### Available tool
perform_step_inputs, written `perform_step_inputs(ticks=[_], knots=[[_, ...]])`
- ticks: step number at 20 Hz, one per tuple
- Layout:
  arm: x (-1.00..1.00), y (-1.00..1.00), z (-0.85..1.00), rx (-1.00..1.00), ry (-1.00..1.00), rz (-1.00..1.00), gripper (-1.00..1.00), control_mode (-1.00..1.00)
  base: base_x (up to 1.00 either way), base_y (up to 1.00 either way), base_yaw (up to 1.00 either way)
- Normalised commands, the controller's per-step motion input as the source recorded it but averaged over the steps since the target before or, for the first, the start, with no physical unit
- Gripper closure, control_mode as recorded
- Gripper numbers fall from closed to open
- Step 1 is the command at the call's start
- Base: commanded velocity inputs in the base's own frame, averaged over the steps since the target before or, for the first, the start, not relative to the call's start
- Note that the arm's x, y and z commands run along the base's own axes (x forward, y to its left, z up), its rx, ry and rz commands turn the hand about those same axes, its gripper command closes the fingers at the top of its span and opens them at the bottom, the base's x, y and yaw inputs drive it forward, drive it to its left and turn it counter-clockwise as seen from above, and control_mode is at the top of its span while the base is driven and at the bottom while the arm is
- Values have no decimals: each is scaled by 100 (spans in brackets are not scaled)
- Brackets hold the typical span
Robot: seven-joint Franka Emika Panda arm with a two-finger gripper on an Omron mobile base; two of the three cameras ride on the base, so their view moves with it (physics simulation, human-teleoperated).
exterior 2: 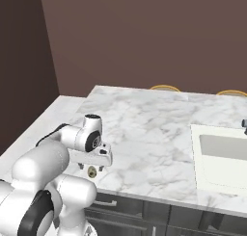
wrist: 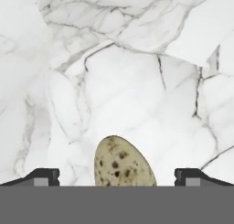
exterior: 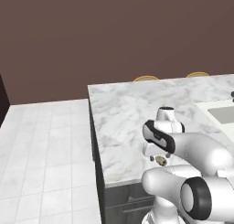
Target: Gather the eggs and milk located in the vicinity of the sink area and place them right next to the bowl.
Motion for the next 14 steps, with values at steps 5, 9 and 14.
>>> perform_step_inputs(ticks=[5,9,14], knots=[[0,0,-20,0,0,0,-100,-100,0,0,0],[0,0,-9,0,0,0,-100,-100,0,0,0],[0,0,0,0,0,0,-100,-100,0,0,0]])
